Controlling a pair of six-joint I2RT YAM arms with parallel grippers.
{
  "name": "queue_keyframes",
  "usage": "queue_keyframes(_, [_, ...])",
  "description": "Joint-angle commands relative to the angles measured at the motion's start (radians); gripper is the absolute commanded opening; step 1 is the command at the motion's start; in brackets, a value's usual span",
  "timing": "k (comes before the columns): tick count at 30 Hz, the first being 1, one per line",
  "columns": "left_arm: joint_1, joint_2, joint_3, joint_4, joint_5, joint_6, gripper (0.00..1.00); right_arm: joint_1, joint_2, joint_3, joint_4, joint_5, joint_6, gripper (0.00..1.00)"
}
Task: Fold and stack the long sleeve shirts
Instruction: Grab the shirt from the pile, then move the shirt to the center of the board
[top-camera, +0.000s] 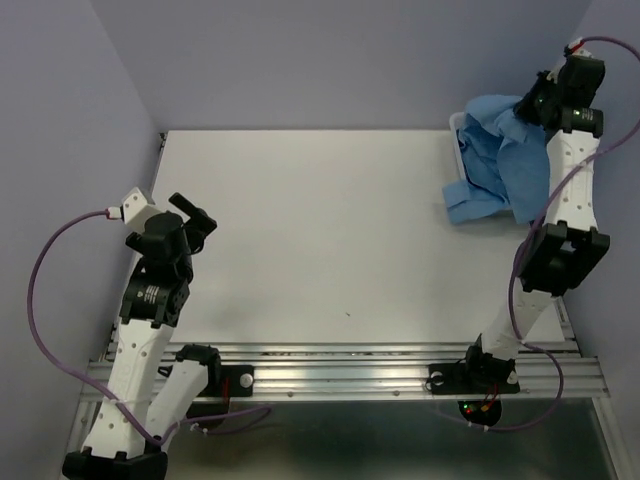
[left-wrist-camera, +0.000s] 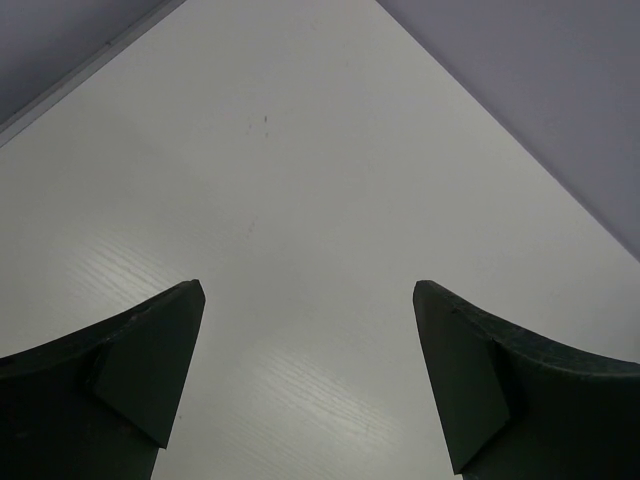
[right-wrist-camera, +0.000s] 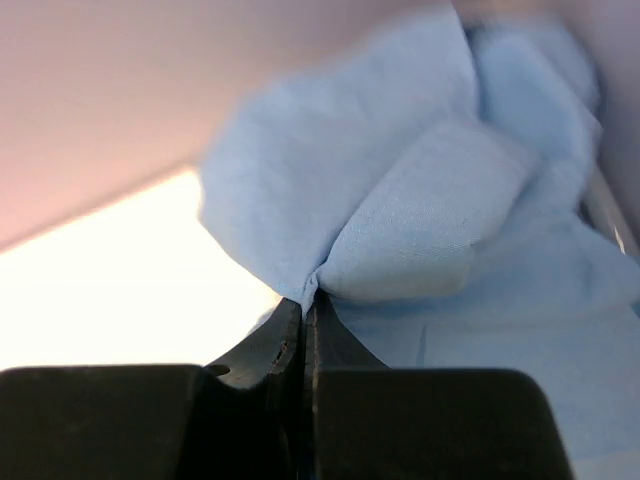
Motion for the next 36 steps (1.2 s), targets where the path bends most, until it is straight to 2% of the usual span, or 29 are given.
queue_keyframes(1, [-0.004, -0.032, -0.001, 0.031, 0.009, -0.005, 0.99, -0.004, -0.225, 0.112, 0.127, -0.320, -0.002, 0.01])
queue_keyframes(2, [-0.006, -0.038, -0.001, 0.036, 0.012, -0.003, 0.99, 0.007, -0.251, 0.114, 0.146, -0.432, 0.006, 0.01])
queue_keyframes(5, [-0.006, -0.049, 0.002, 0.045, 0.023, 0.004, 0.99, 0.056, -0.340, 0.103, 0.272, -0.614, 0.072, 0.01])
queue_keyframes(7, [-0.006, -0.054, 0.007, 0.050, 0.031, 0.010, 0.99, 0.106, -0.376, 0.094, 0.327, -0.680, 0.137, 0.01])
queue_keyframes(12, [-0.006, -0.069, 0.009, 0.063, 0.055, 0.027, 0.99, 0.407, -0.431, 0.059, 0.537, -0.766, 0.216, 0.01])
queue_keyframes(14, [-0.006, -0.072, 0.009, 0.063, 0.061, 0.035, 0.99, 0.485, -0.396, 0.103, 0.562, -0.761, 0.274, 0.01])
queue_keyframes(18, [-0.006, -0.078, 0.025, 0.030, 0.074, 0.044, 0.99, 0.739, -0.154, 0.334, 0.466, -0.665, 0.245, 0.01])
queue_keyframes(20, [-0.006, -0.095, 0.033, 0.007, 0.070, 0.046, 0.99, 0.810, -0.065, 0.479, 0.460, -0.631, 0.239, 0.01])
queue_keyframes(22, [-0.006, -0.118, 0.050, -0.012, 0.051, 0.046, 0.99, 0.878, 0.012, 0.532, 0.519, -0.588, 0.247, 0.01])
queue_keyframes(23, [-0.006, -0.126, 0.062, -0.027, 0.043, 0.049, 0.99, 0.892, 0.014, 0.510, 0.603, -0.553, 0.245, 0.01])
queue_keyframes(26, [-0.006, -0.161, 0.076, -0.041, 0.015, 0.049, 0.99, 0.903, -0.038, 0.422, 0.703, -0.461, 0.221, 0.01])
queue_keyframes(30, [-0.006, -0.184, 0.090, -0.042, 0.012, 0.047, 0.99, 0.903, -0.124, 0.314, 0.623, -0.254, 0.123, 0.01])
queue_keyframes(33, [-0.006, -0.175, 0.088, -0.035, 0.017, 0.047, 0.99, 0.826, -0.245, 0.110, 0.593, -0.180, 0.101, 0.01])
queue_keyframes(34, [-0.006, -0.163, 0.085, -0.035, 0.020, 0.044, 0.99, 0.791, -0.282, -0.050, 0.593, -0.190, 0.138, 0.01])
queue_keyframes(36, [-0.004, -0.149, 0.075, -0.027, 0.024, 0.037, 0.99, 0.666, -0.392, -0.236, 0.596, -0.295, 0.168, 0.03])
